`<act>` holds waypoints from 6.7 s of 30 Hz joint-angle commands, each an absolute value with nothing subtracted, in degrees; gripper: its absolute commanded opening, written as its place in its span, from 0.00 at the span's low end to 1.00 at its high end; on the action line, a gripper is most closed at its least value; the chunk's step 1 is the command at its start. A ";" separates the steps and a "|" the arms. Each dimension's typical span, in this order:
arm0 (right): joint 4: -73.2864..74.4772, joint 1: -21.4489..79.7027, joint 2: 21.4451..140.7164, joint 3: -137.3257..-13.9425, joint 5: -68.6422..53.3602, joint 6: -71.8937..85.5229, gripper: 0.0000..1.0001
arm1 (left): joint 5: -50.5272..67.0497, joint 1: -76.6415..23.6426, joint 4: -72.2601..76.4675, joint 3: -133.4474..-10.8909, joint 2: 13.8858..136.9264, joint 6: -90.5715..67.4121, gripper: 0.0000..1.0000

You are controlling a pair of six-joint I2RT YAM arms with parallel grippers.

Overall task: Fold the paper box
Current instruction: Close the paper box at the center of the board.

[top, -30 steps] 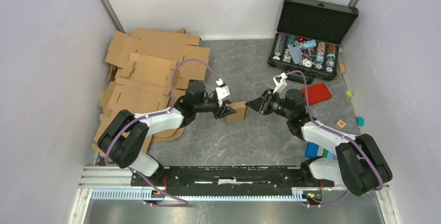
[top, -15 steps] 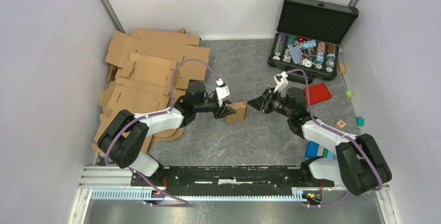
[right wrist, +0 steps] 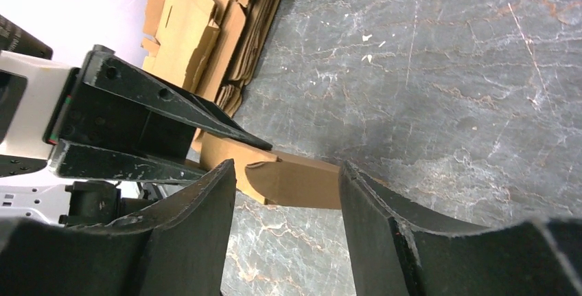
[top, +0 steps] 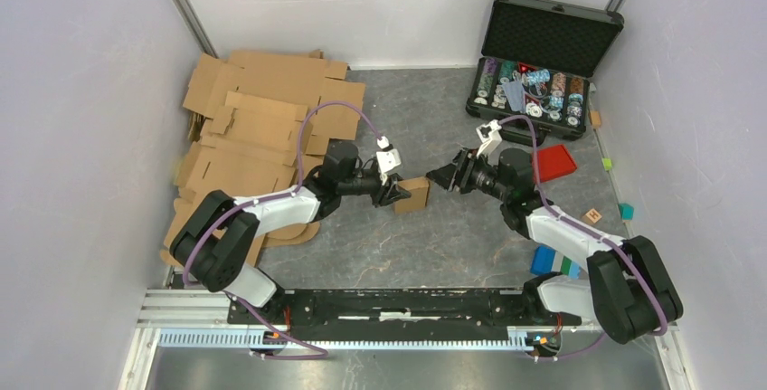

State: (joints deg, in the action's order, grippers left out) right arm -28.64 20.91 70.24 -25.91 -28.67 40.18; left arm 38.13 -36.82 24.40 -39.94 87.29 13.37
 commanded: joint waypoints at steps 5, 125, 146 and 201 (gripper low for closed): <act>-25.09 24.98 71.21 -32.21 -24.43 37.10 0.65 | 37.79 -36.74 19.42 -40.39 88.98 14.29 0.31; -27.98 16.65 73.65 -24.95 -30.71 40.34 0.37 | 36.82 -36.74 15.25 -41.93 90.08 15.14 0.30; -28.19 19.98 71.51 -25.53 -27.96 33.09 0.34 | 37.53 -36.74 15.24 -42.10 90.39 15.12 0.29; -77.97 35.93 67.23 2.81 -7.73 -3.12 0.38 | 39.64 -37.79 14.14 -42.11 88.70 15.57 0.28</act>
